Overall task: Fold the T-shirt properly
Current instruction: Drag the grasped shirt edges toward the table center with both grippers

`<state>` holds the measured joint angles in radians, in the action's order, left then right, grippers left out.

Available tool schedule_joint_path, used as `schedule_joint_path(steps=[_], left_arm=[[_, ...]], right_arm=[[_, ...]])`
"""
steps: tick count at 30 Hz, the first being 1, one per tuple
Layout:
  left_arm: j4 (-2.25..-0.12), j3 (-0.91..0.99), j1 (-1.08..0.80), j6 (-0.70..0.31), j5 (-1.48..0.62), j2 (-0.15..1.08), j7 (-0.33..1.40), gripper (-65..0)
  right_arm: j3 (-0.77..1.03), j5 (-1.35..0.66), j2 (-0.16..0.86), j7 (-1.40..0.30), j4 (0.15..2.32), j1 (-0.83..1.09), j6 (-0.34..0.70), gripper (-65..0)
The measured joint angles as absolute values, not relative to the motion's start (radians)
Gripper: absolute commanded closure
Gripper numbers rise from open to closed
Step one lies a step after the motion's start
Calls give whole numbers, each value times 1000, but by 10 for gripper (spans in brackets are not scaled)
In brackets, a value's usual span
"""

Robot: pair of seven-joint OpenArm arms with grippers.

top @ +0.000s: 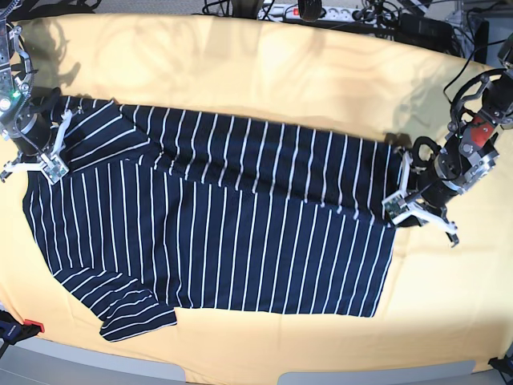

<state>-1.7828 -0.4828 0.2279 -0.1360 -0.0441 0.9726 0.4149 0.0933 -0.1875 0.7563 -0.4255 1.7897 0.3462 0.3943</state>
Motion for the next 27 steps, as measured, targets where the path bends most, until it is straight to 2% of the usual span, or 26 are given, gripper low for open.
schedule_joint_path(steps=[6, 7, 8, 9, 12, 13, 14, 18, 21, 27], left_arm=[[-1783, -483, 228, -147, -46, 962, 416, 0], [-1783, -483, 228, -177, -53, 962, 416, -8], [-1783, -483, 228, -200, -60, 963, 418, -50], [-1783, -482, 228, -226, -60, 963, 419, -104], [-1783, -483, 228, -291, -59, 964, 419, -300], [-1783, -483, 228, -293, -60, 965, 419, -350], [-1783, -483, 228, -292, -60, 964, 419, -378], [-1783, -483, 228, -293, -60, 982, 415, -382], [-1783, -483, 228, -308, -56, 1017, 451, -382], [-1805, -483, 228, -586, -144, 1101, 460, -382]], right_arm=[[93, -188, 756, -426, 1790, 346, 362, 0], [93, -188, 756, -426, 1790, 346, 362, 0], [93, -188, 757, -426, 1790, 346, 362, 0], [93, -188, 756, -426, 1790, 346, 362, -44], [93, -186, 756, -429, 1790, 346, 304, -290], [93, -183, 756, -434, 1790, 346, 268, -343], [93, -184, 757, -445, 1789, 343, 242, -369], [93, -186, 756, -529, 1789, 319, 245, -373], [93, -183, 760, -615, 1808, 301, 310, -373], [93, -305, 804, -770, 1952, 359, 419, -373]])
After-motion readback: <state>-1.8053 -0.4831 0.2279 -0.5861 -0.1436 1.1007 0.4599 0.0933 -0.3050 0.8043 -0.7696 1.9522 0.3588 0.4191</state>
